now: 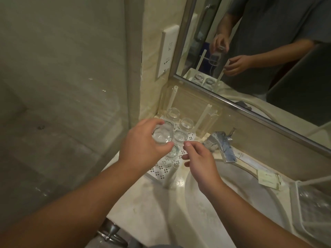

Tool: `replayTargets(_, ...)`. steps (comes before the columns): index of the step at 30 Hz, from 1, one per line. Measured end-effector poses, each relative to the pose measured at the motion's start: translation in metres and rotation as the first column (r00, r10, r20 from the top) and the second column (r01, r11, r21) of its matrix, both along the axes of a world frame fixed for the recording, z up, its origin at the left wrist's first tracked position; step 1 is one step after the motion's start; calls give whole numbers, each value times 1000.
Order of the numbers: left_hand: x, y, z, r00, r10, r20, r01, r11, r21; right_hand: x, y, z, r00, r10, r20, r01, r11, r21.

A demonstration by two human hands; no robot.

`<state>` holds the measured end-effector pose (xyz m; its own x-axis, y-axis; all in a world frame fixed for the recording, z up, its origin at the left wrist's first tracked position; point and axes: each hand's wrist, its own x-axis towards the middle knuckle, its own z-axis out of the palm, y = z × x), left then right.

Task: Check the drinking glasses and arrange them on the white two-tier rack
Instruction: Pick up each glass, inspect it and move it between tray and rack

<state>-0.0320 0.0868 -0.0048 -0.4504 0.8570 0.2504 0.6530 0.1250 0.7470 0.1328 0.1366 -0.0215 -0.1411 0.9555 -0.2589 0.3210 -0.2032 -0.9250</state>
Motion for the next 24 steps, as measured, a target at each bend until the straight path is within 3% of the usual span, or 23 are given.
replayTargets(6,7,7,56,994,-107,-12,107,991,82,-2,15,33,945,-87,-316,16,975,-220)
replayTargets(9,15,8,79,987,-157,37,151,981,121,1,16,53,830,-84,-551,-157,913,-376)
replayTargets(13,25,9,99,973,-217,75,202,965,164,6,3,66,616,-75,-784,-427,805,-412)
replayTargets(17,31,6,105,963,-252,92,233,956,181,11,-5,72,427,-185,-885,-467,793,-391)
replayTargets(20,32,2,106,953,-285,106,264,948,179,16,-5,75,419,-189,-888,-446,809,-383)
replayTargets(24,31,-3,104,939,-329,96,313,938,151,24,-4,76,488,-215,-846,-345,843,-413)
